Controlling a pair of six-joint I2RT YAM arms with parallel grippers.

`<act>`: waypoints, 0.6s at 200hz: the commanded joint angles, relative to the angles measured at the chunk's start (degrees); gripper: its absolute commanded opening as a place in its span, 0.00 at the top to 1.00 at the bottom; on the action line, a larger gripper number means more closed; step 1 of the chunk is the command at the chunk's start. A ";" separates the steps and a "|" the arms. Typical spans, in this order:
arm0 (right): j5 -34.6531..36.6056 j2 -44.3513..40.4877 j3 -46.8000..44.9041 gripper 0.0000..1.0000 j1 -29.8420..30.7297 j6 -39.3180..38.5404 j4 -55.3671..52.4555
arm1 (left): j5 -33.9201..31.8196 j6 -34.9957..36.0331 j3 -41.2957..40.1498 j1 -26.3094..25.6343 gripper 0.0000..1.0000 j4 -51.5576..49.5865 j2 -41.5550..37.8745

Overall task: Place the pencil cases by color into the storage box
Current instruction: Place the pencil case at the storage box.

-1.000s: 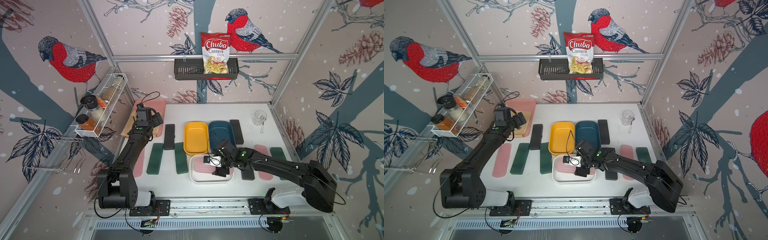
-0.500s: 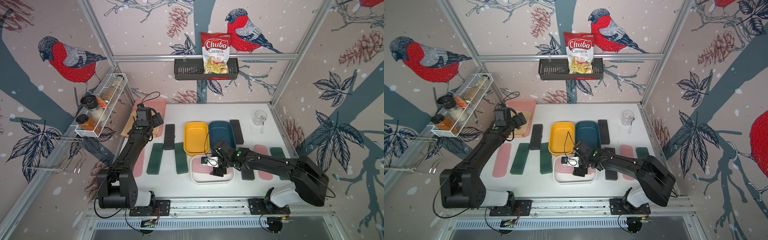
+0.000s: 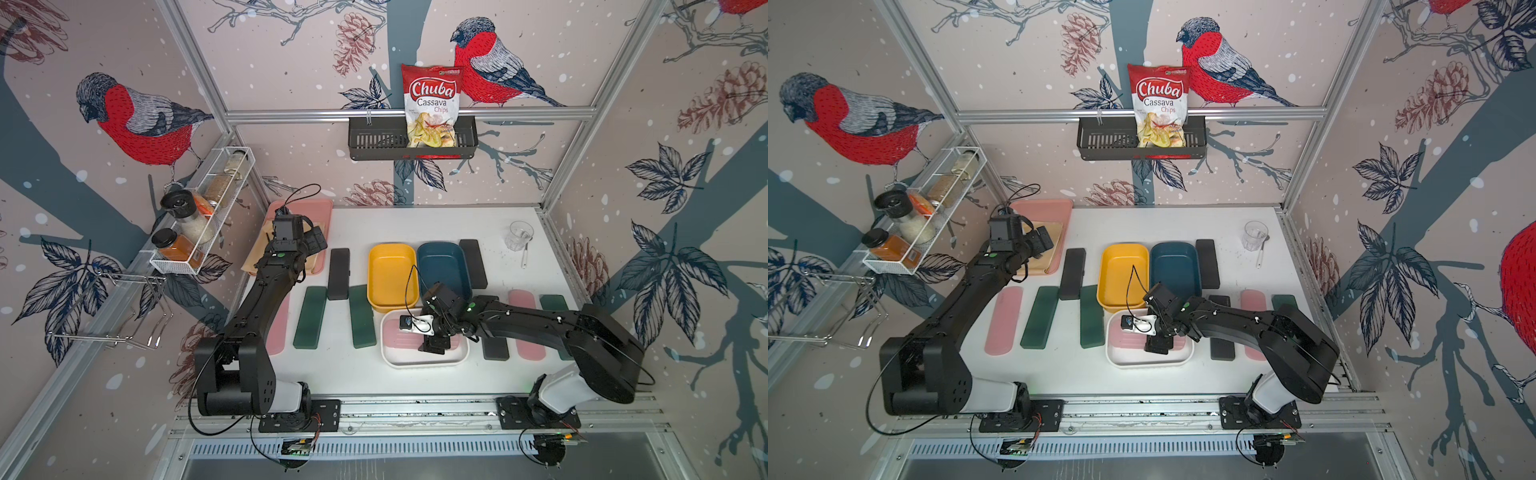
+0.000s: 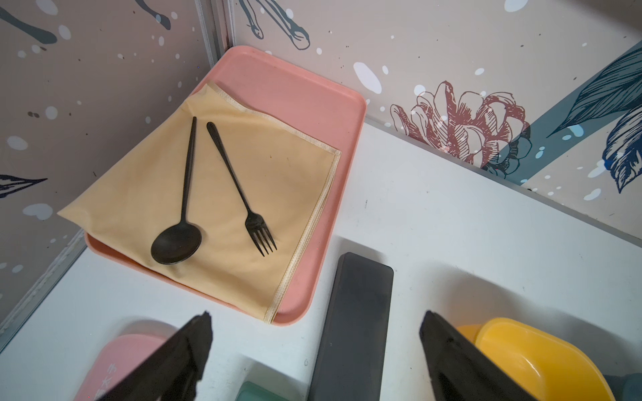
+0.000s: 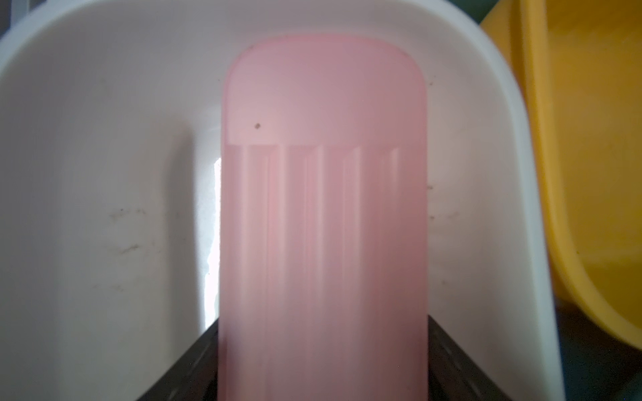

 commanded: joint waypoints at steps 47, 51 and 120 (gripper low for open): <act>1.27 2.95 0.46 0.40 0.28 0.71 1.37 | 1.97 0.08 -0.21 -0.15 0.03 -0.55 0.69; 1.33 3.12 0.43 0.39 0.32 0.79 1.45 | 1.97 0.10 -0.25 -0.09 0.03 -0.58 0.69; 2.45 4.33 0.76 0.13 0.38 1.90 1.20 | 3.30 0.49 -0.50 -0.11 0.03 -2.32 0.86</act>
